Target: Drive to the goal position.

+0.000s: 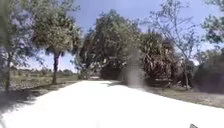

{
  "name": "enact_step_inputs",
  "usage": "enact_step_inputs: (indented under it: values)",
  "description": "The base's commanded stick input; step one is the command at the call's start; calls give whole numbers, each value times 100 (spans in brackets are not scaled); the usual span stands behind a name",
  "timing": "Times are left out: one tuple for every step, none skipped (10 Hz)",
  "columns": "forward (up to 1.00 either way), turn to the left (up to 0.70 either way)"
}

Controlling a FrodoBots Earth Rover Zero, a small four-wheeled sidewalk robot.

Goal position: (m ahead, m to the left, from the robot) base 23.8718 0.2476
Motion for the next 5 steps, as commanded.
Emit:
enact_step_inputs:
  values:
    - [70,11]
    - [70,2]
    - [70,0]
    - [70,0]
    - [70,0]
